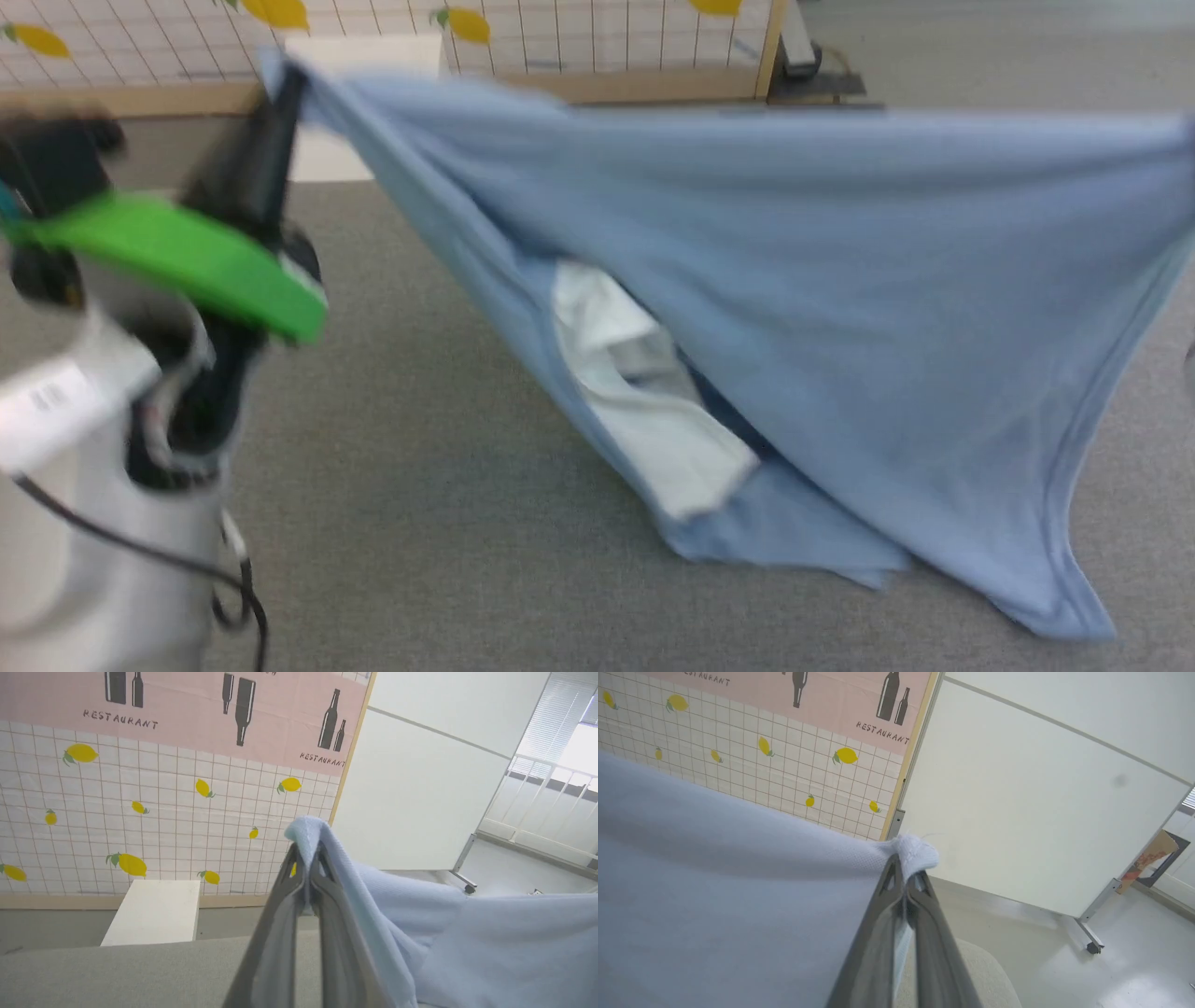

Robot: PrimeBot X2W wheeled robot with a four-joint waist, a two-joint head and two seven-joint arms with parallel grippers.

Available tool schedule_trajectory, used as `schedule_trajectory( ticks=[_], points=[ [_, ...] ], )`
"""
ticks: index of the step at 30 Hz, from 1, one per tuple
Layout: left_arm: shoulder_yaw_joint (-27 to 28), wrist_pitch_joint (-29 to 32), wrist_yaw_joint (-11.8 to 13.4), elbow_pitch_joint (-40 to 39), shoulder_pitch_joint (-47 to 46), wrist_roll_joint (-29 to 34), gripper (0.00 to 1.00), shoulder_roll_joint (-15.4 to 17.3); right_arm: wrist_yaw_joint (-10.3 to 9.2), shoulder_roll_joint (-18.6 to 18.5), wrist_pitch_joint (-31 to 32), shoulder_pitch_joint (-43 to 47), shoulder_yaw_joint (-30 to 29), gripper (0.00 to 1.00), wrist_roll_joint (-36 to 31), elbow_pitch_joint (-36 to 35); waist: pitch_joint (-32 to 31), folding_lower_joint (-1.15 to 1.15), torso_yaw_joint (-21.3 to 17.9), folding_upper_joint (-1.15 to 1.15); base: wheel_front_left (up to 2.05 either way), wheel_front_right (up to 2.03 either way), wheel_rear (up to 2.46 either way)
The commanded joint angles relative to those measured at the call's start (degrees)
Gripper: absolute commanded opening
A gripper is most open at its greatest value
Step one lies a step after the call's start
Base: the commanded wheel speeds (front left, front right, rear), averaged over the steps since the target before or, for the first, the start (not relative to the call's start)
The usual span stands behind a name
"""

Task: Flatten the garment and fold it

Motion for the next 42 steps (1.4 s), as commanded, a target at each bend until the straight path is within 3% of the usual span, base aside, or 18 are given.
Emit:
schedule_trajectory(
  ticks=[1,6,10,15,19,24,31,42],
  points=[
    [0.6,0.3,0.0,1.0,-4.3,-0.4,0.0,0.2,-0.08,-1.7,1.5,-3.8,1.4,0.0,0.9,-0.2,4.0,0.0,-1.1,0.0,0.0,0.0,0.0],
    [1.9,1.5,0.5,5.0,-18.1,-0.7,0.0,0.7,-0.08,-5.9,5.6,-17.6,7.4,0.0,2.7,2.3,9.8,0.0,-2.4,0.0,0.0,0.0,0.0],
    [2.5,2.0,1.1,8.9,-30.2,1.4,0.0,2.7,-0.08,-6.3,8.7,-31.4,11.8,0.0,1.5,7.7,15.2,0.0,-3.5,0.0,0.0,0.0,0.0],
    [4.4,-0.7,3.0,14.7,-42.8,3.1,0.0,3.1,-0.08,-3.9,9.6,-47.0,15.6,0.0,-3.2,17.5,20.0,0.0,-4.6,0.0,0.0,0.0,0.0],
    [6.4,-6.5,4.8,18.5,-52.3,4.5,0.0,2.2,-0.08,-0.5,7.3,-58.3,14.9,0.0,-8.9,24.3,23.4,0.0,-4.9,0.0,0.0,0.0,0.0],
    [7.3,-14.9,3.9,22.6,-59.6,5.8,0.0,1.6,-0.08,3.9,1.6,-67.4,12.3,0.0,-17.3,29.7,25.9,0.0,-4.5,0.0,0.0,0.0,0.0],
    [5.1,-19.7,0.4,30.0,-56.0,7.9,0.0,2.9,-0.08,7.5,-4.1,-67.1,10.9,0.0,-20.6,36.4,27.0,0.0,-3.0,0.0,0.0,0.0,0.0],
    [-5.0,-14.6,-5.1,42.0,-33.3,12.9,0.0,6.7,-0.08,8.0,-10.0,-45.0,14.6,0.0,-12.6,45.7,20.1,0.0,-0.5,0.0,0.0,0.0,0.0]
  ],
)
